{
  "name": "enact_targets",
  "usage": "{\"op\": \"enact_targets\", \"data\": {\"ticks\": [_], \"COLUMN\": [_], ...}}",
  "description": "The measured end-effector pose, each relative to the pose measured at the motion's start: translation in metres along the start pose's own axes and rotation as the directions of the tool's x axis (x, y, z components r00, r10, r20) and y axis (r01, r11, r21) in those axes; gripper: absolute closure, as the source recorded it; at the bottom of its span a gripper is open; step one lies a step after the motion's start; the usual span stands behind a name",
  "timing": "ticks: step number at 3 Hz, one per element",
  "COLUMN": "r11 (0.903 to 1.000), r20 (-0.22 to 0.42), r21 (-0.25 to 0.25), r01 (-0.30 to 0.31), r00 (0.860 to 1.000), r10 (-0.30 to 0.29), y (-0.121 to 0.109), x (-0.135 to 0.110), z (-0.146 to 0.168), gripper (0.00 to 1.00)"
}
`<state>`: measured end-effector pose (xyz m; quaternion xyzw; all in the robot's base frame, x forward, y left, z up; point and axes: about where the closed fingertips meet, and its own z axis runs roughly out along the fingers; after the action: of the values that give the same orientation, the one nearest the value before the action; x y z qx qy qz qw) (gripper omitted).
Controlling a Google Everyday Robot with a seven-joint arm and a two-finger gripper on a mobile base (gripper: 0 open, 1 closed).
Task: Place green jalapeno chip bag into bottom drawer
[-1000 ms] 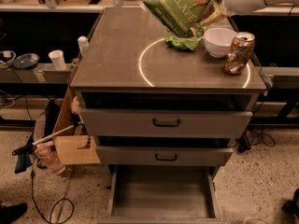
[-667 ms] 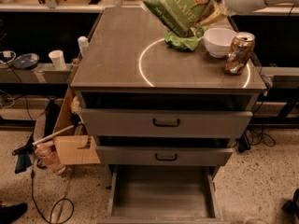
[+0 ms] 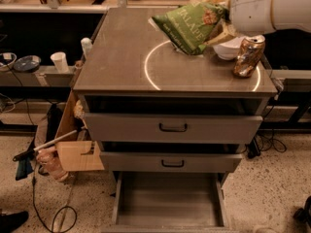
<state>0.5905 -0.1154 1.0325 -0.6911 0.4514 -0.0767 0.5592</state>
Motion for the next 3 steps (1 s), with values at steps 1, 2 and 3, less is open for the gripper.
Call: {"op": "enact_targets", "data": {"ticks": [1, 2, 3], "r11": [0.9995, 0.9976, 0.9917], "r20": [-0.001, -0.004, -0.021], "r21": [-0.001, -0.012, -0.019], "r01": [-0.032, -0.069, -0.127], "r00": [0.999, 0.998, 0.992], "r10": [0.032, 0.069, 0.127], "y": [0.015, 0.03, 0.052], "x": [0.003, 0.005, 0.0], "z": [0.002, 0.004, -0.003], "gripper": [1.0, 1.0, 1.0]}}
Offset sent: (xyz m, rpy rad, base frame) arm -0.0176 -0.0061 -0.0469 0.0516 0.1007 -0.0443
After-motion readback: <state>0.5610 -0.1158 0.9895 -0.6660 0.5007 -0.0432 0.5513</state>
